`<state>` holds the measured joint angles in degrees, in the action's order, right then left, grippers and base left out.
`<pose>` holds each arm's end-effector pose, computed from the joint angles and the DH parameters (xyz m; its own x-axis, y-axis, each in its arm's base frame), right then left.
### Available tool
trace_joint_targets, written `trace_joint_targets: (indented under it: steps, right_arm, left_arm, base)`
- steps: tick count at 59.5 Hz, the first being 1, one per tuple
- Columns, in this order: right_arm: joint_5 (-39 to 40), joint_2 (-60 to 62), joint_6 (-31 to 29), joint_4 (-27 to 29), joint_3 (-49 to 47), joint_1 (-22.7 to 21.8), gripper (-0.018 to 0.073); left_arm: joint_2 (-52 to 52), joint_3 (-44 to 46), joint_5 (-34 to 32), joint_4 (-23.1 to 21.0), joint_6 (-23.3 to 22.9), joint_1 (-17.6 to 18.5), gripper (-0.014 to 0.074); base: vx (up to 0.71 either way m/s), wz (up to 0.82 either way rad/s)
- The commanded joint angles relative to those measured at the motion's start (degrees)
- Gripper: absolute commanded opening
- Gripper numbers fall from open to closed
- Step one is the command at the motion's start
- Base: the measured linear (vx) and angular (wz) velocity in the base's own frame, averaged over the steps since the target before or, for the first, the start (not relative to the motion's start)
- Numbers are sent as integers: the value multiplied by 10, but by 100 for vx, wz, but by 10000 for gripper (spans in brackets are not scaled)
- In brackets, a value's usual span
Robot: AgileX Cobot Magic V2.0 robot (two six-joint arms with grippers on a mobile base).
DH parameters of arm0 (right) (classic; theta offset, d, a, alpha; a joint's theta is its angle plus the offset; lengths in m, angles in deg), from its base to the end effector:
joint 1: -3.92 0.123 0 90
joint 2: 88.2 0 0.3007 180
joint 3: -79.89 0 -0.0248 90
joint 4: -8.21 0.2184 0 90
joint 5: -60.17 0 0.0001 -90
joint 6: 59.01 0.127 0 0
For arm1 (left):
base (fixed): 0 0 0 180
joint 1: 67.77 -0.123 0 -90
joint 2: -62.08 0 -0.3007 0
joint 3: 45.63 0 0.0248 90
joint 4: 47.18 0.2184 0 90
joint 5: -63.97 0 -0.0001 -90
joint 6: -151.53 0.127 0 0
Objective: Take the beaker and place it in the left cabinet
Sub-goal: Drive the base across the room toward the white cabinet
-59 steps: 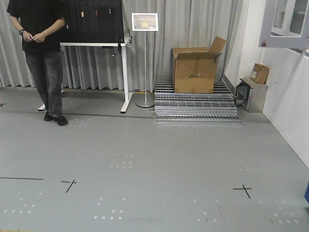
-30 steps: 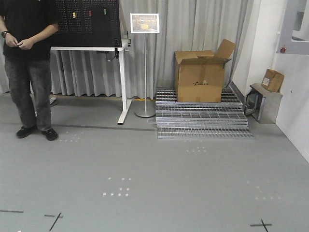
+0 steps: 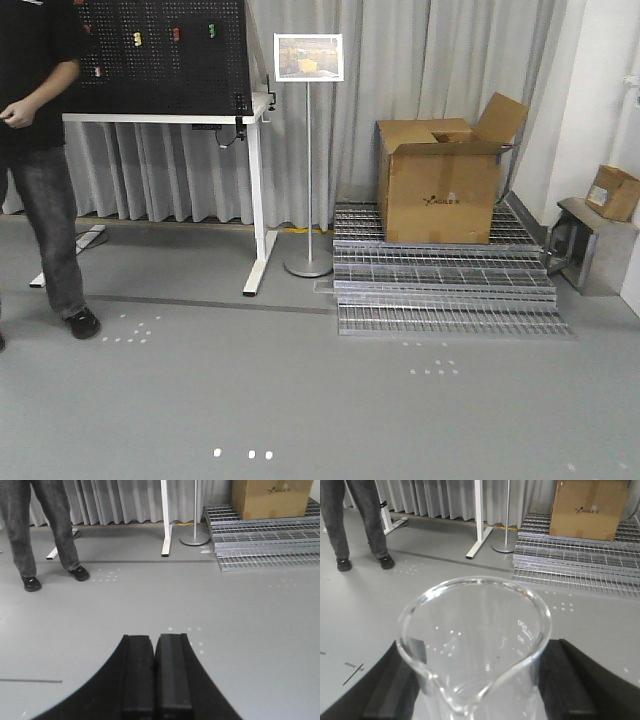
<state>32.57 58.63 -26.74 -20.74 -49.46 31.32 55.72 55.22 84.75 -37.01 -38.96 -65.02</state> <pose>0.0843 0.0116 0.2965 -0.3065 -0.0412 -0.9510 -0.2280 0.9732 0.0313 0.0391 0.0061 0.1631 -0.2749 -0.0037 -0.9615 -0.0169 0.9999 0.0010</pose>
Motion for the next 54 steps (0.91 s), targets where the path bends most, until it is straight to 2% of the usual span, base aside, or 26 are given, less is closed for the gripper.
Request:
trace_joint_targets:
  steps: [1,54]
  right_arm:
    - [43,-2,-4,-18,-17,-1,-4]
    - [41,-2,-4,-18,-17,-1,-4]
  left_arm:
    - [6,9,-43,2,-2,3,4]
    - [6,9,-43,2,-2,3,4]
  base:
    - [72,2]
    - [69,-8]
